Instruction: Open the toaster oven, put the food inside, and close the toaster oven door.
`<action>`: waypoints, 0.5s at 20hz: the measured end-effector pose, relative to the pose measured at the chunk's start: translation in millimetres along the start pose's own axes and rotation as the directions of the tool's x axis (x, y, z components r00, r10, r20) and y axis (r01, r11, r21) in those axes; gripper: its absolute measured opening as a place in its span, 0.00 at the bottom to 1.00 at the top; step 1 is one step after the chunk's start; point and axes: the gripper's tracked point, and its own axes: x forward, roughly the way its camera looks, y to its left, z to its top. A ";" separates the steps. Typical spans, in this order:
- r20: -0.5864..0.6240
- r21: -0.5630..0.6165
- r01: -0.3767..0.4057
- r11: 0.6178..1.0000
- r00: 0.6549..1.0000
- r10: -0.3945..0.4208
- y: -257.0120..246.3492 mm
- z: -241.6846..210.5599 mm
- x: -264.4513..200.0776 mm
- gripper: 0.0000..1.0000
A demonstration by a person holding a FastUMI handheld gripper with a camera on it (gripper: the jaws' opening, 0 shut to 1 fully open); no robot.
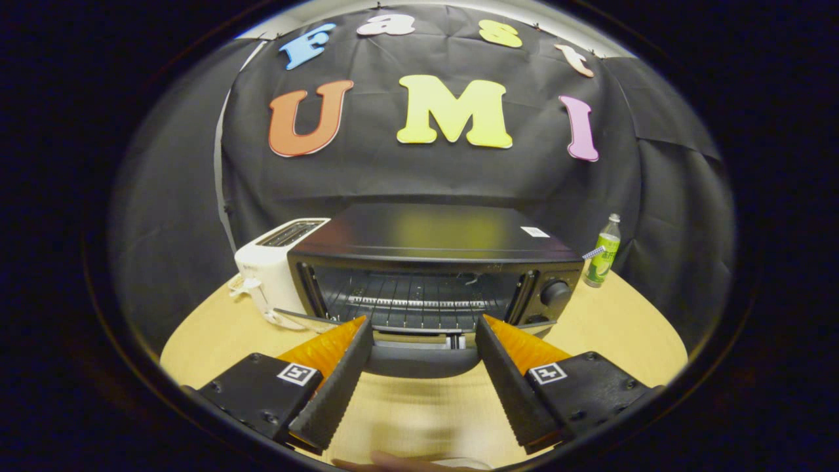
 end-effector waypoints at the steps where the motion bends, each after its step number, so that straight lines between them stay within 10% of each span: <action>1: -0.004 0.001 0.010 1.000 1.000 -0.010 1.0 -9.1 -4.6 1.00; 10: -0.088 0.004 0.022 1.000 0.996 -0.022 5.4 -79.4 -23.1 1.00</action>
